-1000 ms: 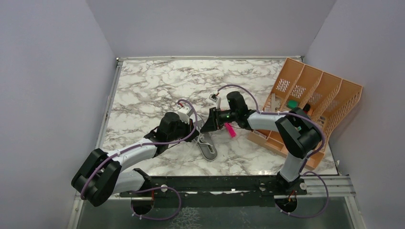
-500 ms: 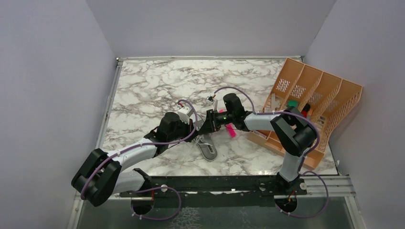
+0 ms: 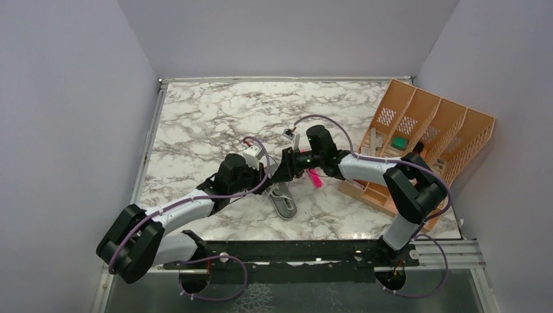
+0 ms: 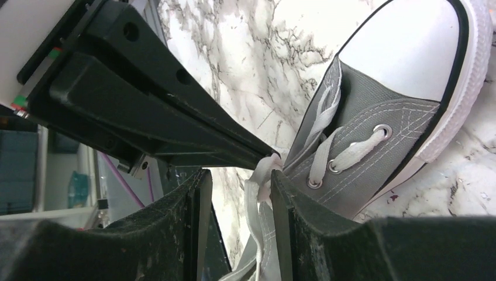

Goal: Tie the shoes

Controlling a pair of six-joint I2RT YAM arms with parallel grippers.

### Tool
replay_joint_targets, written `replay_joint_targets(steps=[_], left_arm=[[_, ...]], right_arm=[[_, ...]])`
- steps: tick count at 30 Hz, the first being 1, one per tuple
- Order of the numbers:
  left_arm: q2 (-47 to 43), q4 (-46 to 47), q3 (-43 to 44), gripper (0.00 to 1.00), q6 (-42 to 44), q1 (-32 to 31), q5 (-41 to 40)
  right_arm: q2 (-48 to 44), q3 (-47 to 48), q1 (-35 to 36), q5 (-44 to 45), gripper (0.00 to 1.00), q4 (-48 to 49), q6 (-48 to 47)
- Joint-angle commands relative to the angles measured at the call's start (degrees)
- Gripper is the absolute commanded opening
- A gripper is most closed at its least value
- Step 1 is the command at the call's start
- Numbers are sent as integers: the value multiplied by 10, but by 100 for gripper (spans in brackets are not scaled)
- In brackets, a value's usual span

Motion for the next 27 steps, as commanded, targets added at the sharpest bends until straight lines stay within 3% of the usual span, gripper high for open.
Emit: replay_joint_targets(steps=[1, 6, 14, 21, 25, 27], left_arm=[[-14, 2, 3, 0, -5, -3, -4], [-17, -1, 7, 0, -1, -2, -6], [-8, 0, 16, 0, 1, -3, -3], [-7, 1, 17, 0, 1, -3, -3], [-9, 0, 18, 0, 0, -3, -4], [-10, -1, 18, 0, -1, -3, -4]], right_arm=[[-18, 9, 4, 27, 47, -49, -59], [-2, 35, 5, 41, 45, -79, -105], [23, 66, 10, 44, 27, -114, -147], [24, 57, 23, 50, 32, -114, -153], [22, 63, 32, 88, 28, -133, -166], [23, 80, 48, 149, 20, -168, -183]])
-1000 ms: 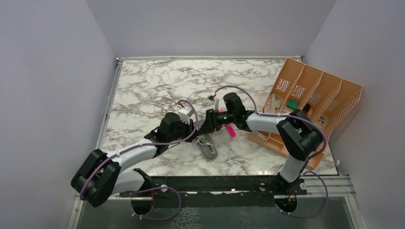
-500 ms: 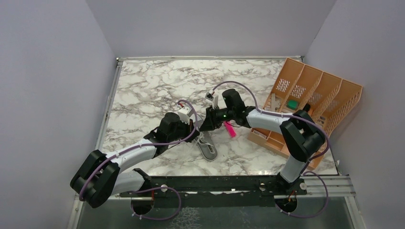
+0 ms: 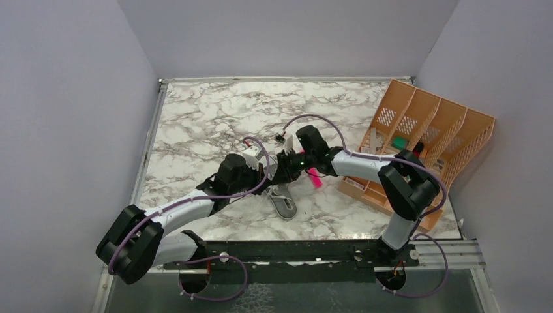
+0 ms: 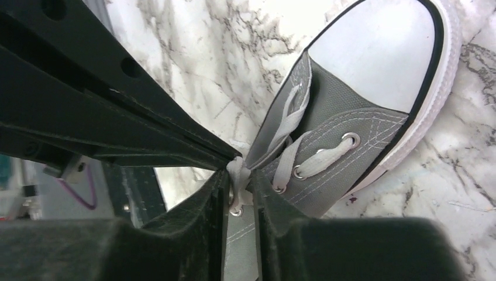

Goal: Tie the shoes

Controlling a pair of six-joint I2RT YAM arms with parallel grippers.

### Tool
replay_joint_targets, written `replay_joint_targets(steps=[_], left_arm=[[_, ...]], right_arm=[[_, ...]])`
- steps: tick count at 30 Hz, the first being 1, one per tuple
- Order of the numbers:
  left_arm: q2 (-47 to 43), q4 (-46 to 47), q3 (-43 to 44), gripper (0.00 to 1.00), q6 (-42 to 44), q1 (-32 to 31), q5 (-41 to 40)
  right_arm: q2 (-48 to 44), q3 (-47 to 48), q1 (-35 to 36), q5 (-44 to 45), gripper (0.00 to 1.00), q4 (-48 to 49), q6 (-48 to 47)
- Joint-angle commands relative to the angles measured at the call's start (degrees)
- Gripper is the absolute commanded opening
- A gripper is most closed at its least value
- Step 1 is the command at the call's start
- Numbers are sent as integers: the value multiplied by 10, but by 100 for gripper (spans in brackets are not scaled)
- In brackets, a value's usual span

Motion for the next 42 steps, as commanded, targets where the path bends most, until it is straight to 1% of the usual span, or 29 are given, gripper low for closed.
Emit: replay_joint_targets(steps=[1, 3, 4, 6, 9, 11, 12, 14, 16, 20, 21, 23, 26, 28, 29, 30, 32, 34, 36, 38, 42], left_arm=[[-5, 12, 17, 0, -4, -3, -3], [-3, 11, 17, 0, -8, -4, -6], [-2, 11, 17, 0, -11, -5, -9], [4, 10, 17, 0, -16, -6, -16], [14, 4, 21, 0, -19, -7, -20], [18, 2, 24, 0, -19, -7, -21], [19, 1, 24, 0, -19, -7, -23], [18, -2, 23, 0, -19, -7, -27], [15, -6, 22, 0, -17, -7, -31], [7, -9, 13, 0, -13, -7, -35], [5, -8, 10, 0, -11, -7, -36], [4, -4, 6, 0, -10, -7, -36], [-2, 17, -3, 0, -2, -7, -37], [-7, 33, -8, 0, 3, -7, -36], [-7, 39, -10, 0, 8, -7, -36], [-5, 44, -11, 0, 14, -7, -36], [2, 45, -7, 0, 28, -7, -35], [8, 45, 0, 0, 37, -7, -29], [10, 48, 3, 0, 41, -7, -26], [5, 53, 3, 0, 43, -7, -22], [-16, 55, -6, 0, 50, -7, -24]], right_arm=[[6, 39, 37, 146, 14, -82, -42], [15, 71, 72, 266, 3, -130, -48], [23, 88, 90, 325, 1, -155, -39], [31, 116, 114, 393, 3, -191, -21], [17, 120, 127, 471, 6, -206, -5], [11, 127, 131, 504, 11, -222, 0], [8, 127, 131, 504, 15, -220, 3], [-8, 120, 131, 477, 22, -202, 2], [-28, 111, 131, 424, 29, -189, -2], [-64, 113, 120, 347, 46, -207, -7], [-74, 112, 111, 323, 49, -214, -3], [-95, 104, 81, 259, 51, -216, 6], [-123, 81, 36, 169, 52, -202, 8], [-129, 57, -6, 93, 52, -165, 19], [-125, 43, -29, 44, 50, -136, 32], [-119, 32, -52, -1, 45, -108, 47], [-96, 28, -79, -56, 36, -76, 65], [-65, 43, -82, -70, 32, -84, 45], [-41, 56, -83, -54, 31, -99, 39], [-25, 50, -83, -54, 30, -85, 32], [3, 36, -81, -93, 30, -24, 50]])
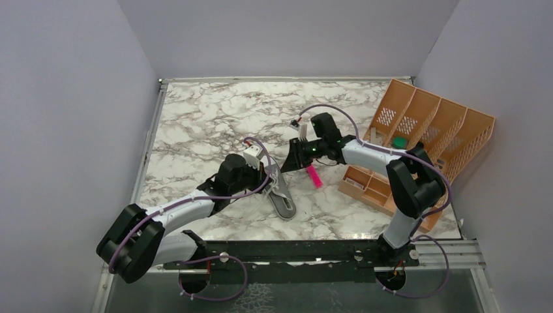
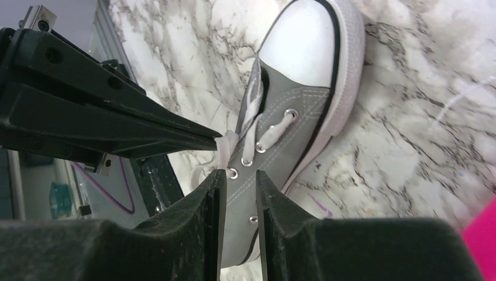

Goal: Tie the shoes

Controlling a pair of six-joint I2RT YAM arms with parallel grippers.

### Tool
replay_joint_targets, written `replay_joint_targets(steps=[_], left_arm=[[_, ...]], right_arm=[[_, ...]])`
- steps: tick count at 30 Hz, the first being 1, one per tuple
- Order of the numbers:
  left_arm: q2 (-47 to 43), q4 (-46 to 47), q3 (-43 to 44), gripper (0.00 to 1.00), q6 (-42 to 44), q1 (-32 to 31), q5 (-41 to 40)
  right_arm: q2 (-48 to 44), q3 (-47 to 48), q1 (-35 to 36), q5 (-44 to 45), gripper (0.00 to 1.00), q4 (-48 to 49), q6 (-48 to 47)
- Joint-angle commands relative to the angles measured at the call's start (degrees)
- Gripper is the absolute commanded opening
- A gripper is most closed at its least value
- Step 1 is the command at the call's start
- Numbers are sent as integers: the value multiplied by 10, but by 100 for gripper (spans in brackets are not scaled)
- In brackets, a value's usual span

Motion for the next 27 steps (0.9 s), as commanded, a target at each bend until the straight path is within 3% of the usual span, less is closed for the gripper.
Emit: replay_joint_targets(steps=[1, 15, 27], left_arm=[[-28, 24, -5, 0, 23, -3, -1], [-42, 30, -20, 0, 18, -3, -1], [-31, 31, -16, 0, 20, -3, 2]], right_arm=[[27, -5, 5, -74, 29, 80, 13], [85, 16, 19, -79, 30, 93, 0], [38, -51, 20, -70, 42, 136, 42]])
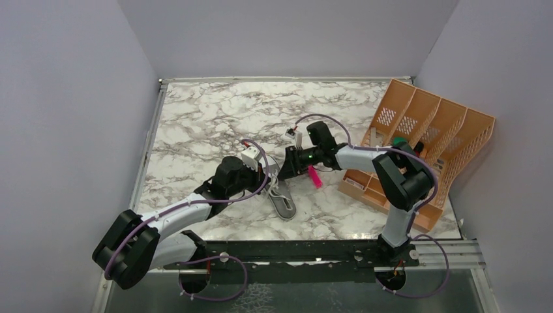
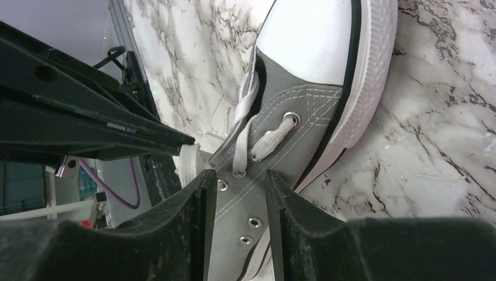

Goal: Tie the shoes

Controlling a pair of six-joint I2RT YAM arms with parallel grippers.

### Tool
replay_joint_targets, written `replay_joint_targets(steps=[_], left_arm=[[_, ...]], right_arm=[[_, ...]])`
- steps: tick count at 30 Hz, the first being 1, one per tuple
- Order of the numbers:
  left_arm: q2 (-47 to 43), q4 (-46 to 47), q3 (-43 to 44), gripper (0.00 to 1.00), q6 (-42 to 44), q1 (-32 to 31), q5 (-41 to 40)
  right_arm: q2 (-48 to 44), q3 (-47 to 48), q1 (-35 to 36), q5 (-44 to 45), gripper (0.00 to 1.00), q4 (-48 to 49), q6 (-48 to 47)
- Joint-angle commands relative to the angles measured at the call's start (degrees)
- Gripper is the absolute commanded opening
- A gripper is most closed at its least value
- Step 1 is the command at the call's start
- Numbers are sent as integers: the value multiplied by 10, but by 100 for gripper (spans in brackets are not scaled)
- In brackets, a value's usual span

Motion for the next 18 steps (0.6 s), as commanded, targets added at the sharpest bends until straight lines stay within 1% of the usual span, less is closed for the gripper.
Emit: replay_joint_targets(steps=[1, 6, 10, 18], left_arm=[[2, 19, 1, 0, 6, -4, 1], [4, 19, 2, 0, 5, -4, 4], [4, 20, 4, 0, 5, -4, 6], [4, 19, 6, 0, 3, -3, 6]], right_arm=[[-39, -21, 3, -9, 42, 25, 6], [-45, -24, 2, 8, 45, 32, 15], [-31, -18, 3, -19, 45, 50, 24], [-10, -2, 5, -46, 44, 50, 21]])
